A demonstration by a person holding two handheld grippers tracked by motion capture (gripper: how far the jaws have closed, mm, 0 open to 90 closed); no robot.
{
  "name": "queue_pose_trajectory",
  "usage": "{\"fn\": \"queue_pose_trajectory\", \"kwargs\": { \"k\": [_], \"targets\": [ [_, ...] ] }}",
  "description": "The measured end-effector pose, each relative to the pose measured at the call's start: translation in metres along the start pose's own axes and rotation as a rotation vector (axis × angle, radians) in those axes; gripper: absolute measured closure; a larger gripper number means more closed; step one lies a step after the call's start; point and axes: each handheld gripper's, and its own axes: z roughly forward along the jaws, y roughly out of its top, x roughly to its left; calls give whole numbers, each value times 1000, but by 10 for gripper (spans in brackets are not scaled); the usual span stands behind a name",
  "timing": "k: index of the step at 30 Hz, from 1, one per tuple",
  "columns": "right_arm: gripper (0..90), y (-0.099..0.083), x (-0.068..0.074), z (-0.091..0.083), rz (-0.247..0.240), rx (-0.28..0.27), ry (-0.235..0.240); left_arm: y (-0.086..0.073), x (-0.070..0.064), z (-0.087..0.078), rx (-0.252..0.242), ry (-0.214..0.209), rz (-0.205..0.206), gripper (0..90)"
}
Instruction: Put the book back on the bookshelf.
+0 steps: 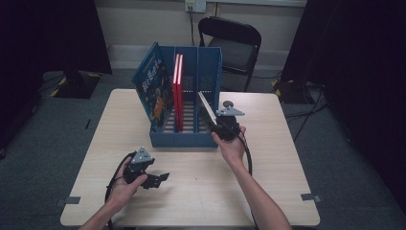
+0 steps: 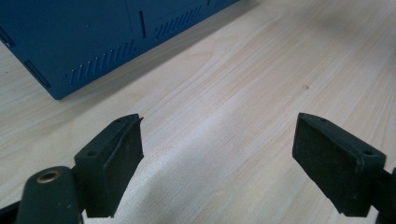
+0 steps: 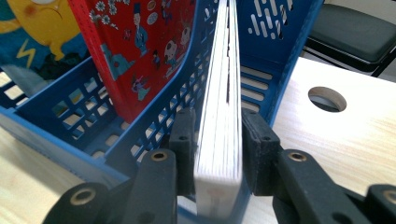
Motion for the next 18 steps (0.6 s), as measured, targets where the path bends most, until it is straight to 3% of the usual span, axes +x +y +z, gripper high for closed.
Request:
{"fn": "queue_pose_trajectory", "kwargs": {
  "k": [7,18],
  "targets": [
    [691,-7,-1,-11,-8,-4,10,0,1,0,2,5,7,160],
    [729,-15,-1,-14,-7,3,18,0,1,2,9,3,1,161]
  ]
}}
